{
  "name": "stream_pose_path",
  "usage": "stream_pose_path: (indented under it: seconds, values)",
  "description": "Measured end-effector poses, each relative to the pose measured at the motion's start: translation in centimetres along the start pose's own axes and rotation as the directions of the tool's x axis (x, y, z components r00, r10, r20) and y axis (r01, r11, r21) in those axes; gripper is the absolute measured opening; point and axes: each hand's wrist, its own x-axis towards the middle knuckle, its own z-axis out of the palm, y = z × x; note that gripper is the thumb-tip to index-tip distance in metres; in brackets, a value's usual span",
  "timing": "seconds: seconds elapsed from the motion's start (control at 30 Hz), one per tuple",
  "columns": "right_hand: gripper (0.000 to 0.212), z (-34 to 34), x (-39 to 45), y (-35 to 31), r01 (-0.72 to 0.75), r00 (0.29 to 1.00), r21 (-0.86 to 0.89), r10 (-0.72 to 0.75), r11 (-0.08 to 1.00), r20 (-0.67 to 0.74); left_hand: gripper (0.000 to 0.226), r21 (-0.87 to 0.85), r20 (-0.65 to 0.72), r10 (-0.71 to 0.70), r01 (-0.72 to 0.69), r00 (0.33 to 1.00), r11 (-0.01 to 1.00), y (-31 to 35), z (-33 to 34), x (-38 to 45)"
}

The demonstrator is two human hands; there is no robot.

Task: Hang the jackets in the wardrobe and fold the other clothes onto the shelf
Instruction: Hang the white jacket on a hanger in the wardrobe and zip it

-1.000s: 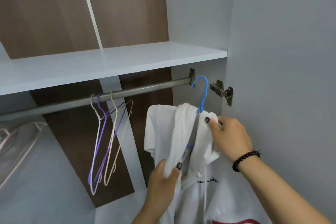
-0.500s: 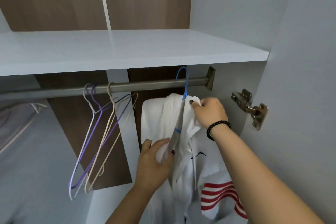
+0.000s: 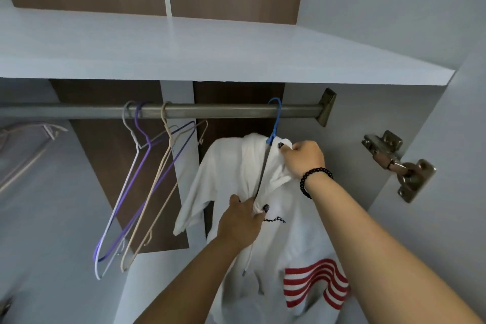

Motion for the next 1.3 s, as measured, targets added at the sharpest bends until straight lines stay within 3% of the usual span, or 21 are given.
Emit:
stream_pose_path:
  seconds: [0.2, 0.33, 0.4, 0.47, 0.53, 0.6, 0.7, 0.77, 0.8, 0.87, 0.93, 1.07, 1.1, 1.2, 1.3]
  values:
    - [0.051, 0.8, 0.2, 1.7, 0.012, 1.000, 0.047, -0.012, 0.999, 0.010, 0.030, -0.333, 0.069, -0.008, 0.030, 0.998, 0.942, -2.1, -1.3, -1.6]
    - [0.018, 0.5, -1.7, 2.7, 0.085, 0.996, -0.038, -0.085, 0.996, -0.002, 0.013, -0.580, 0.125, -0.017, 0.087, 0.992, 0.810, -2.1, -2.6, -3.4]
    - [0.011, 0.2, -3.4, 4.1, 0.190, 0.970, -0.012, -0.190, 0.982, -0.154, 0.022, -0.641, 0.144, -0.021, 0.109, 0.989, 0.760, -2.2, -3.0, -4.1]
    - [0.016, -0.3, -5.9, 5.6, 0.344, 0.869, -0.004, -0.320, 0.939, -0.377, 0.024, -0.682, 0.160, -0.008, 0.117, 0.987, 0.722, -2.0, -3.5, -4.5]
    - [0.017, -0.3, -9.0, 7.3, 0.453, 0.784, -0.006, -0.401, 0.892, -0.475, 0.023, -0.691, 0.169, 0.008, 0.113, 0.986, 0.714, -1.6, -4.0, -4.7]
    - [0.019, 0.7, -12.2, 8.8, 0.472, 0.834, 0.067, -0.421, 0.879, -0.357, 0.022, -0.681, 0.177, 0.035, 0.097, 0.984, 0.726, -1.3, -4.6, -4.8]
    - [0.031, 3.6, -16.1, 10.1, 0.280, 0.956, 0.128, -0.288, 0.951, 0.048, 0.025, -0.671, 0.183, 0.073, 0.070, 0.980, 0.738, -1.0, -5.9, -5.0]
    - [0.056, 5.7, -17.8, 10.3, 0.124, 0.949, 0.086, -0.143, 0.989, 0.279, 0.018, -0.660, 0.187, 0.104, 0.047, 0.977, 0.749, -0.6, -7.1, -5.1]
    - [0.067, 6.5, -18.3, 10.1, 0.082, 0.940, 0.082, -0.104, 0.993, 0.326, 0.015, -0.654, 0.188, 0.120, 0.033, 0.975, 0.756, -0.3, -7.9, -5.1]
    - [0.077, 7.8, -19.0, 9.2, 0.030, 0.940, 0.153, -0.080, 0.988, 0.331, 0.015, -0.633, 0.192, 0.160, -0.002, 0.968, 0.774, 0.2, -9.4, -5.2]
    - [0.071, 8.7, -19.5, 8.2, 0.002, 0.949, 0.246, -0.079, 0.969, 0.305, 0.020, -0.586, 0.205, 0.202, -0.045, 0.958, 0.809, 0.8, -11.0, -5.5]
    - [0.015, 9.5, -19.8, 6.8, 0.006, 0.981, 0.153, -0.036, 0.988, 0.191, 0.007, -0.524, 0.195, 0.267, -0.130, 0.944, 0.842, 1.0, -13.2, -6.5]
    - [0.006, 9.5, -19.9, 6.5, 0.007, 0.985, 0.124, -0.028, 0.992, 0.169, 0.013, -0.548, 0.201, 0.273, -0.124, 0.941, 0.827, 0.8, -13.5, -6.9]
    - [0.023, 9.2, -20.2, 5.9, -0.019, 0.993, 0.103, 0.007, 0.994, 0.114, 0.044, -0.709, 0.218, 0.264, -0.033, 0.940, 0.704, -0.9, -13.9, -8.3]
    - [0.017, 8.4, -20.5, 4.6, -0.008, 0.998, 0.147, -0.002, 0.989, 0.066, 0.062, -0.775, 0.191, 0.155, 0.053, 0.969, 0.629, -3.9, -12.3, -10.3]
